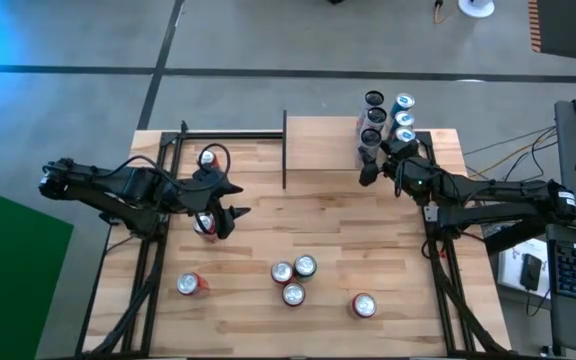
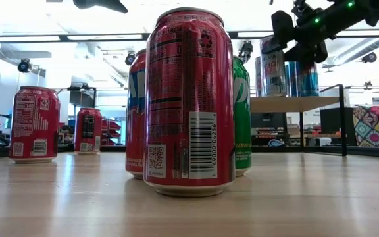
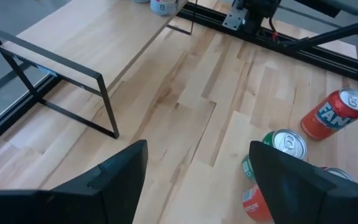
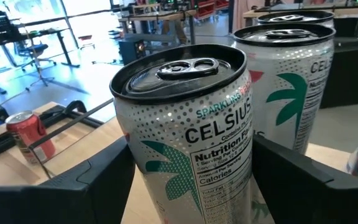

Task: Place canned beverage on shelf
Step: Put the white-pink soda can on the shelf aligned with the other white-pink soda cans

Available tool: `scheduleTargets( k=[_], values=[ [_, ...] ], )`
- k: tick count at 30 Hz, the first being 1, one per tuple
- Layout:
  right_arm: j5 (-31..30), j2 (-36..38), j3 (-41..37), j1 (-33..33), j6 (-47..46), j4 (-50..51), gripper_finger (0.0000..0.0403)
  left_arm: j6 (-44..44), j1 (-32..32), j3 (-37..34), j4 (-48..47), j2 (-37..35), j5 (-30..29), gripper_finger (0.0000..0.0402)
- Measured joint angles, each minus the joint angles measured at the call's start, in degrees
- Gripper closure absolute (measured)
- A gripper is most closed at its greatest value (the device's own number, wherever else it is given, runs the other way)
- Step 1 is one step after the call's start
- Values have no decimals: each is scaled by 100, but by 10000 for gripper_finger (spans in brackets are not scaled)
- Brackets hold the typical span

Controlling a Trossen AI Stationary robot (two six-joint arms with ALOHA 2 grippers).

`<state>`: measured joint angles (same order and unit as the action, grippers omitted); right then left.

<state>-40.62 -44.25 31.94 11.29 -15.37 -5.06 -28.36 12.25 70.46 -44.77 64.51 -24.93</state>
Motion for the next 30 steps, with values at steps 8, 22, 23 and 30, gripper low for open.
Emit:
scheduleTargets(
  k=[8, 22, 23, 30],
  values=[
    [-422, -2, 0, -2, 278, 26, 117, -2, 0, 0, 0, 1, 4, 134],
    [-243, -2, 17, 0, 340, 37, 115, 48, 0, 0, -24, 2, 4, 134],
    [-239, -2, 17, 0, 339, 37, 115, 48, 0, 0, -24, 2, 4, 134],
    [-232, -2, 20, 0, 236, 46, 115, -132, 0, 0, -24, 2, 17, 134]
  ],
)
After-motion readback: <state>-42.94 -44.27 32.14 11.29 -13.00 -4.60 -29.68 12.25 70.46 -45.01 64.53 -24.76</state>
